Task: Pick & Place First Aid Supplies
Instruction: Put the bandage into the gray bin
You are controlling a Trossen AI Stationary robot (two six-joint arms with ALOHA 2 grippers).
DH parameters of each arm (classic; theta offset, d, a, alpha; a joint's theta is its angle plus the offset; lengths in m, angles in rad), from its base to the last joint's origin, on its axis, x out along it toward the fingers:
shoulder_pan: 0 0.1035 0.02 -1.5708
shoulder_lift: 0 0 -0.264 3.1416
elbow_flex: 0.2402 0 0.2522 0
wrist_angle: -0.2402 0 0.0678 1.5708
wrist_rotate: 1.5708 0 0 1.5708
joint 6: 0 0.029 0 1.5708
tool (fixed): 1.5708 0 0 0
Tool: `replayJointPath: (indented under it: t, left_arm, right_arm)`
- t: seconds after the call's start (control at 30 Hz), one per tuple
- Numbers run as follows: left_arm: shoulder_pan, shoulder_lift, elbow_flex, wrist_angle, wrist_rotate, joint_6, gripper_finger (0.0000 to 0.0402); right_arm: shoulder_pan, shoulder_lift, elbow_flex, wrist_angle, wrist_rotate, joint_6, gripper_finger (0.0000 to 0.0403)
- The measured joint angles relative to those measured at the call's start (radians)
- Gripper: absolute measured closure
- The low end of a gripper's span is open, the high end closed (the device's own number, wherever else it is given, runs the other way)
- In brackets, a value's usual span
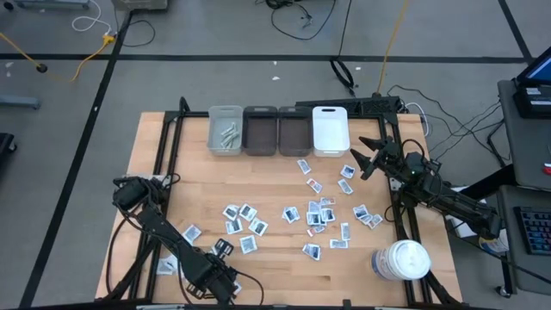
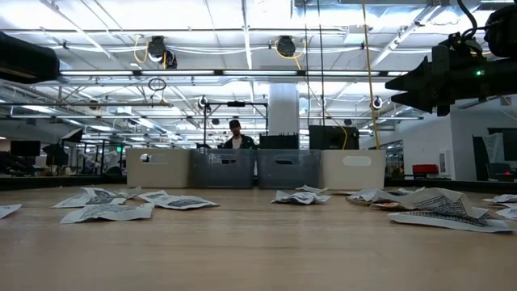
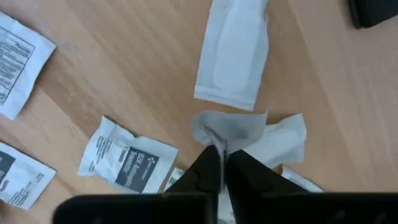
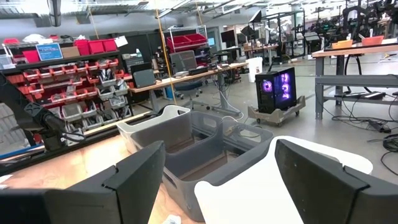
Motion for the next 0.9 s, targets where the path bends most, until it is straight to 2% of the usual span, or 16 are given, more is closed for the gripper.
replayJointPath:
  t: [0.27,0.47,0.7,0.9]
  left_arm:
    - [0.0,0.0,0.0,0.008,0.002,0.009,0.027]
    - [0.0,0.0,0.0,0.008,0.022,0.011,0.0221]
    - [0.0,0.0,0.0,0.013,0.008,0.008,0.0205]
    - [0.02,0.0,0.0,0.093,0.045,-0.052,0.0234]
  right_arm:
    - [0.0,0.0,0.0,0.0,0.0,0.0,0.0105]
    - [0.0,0.0,0.0,0.0,0.0,0.0,0.0105]
    - [0.0,0.0,0.0,0.0,0.0,0.0,0.0105]
    - [0.0,0.0,0.0,0.0,0.0,0.0,0.0105]
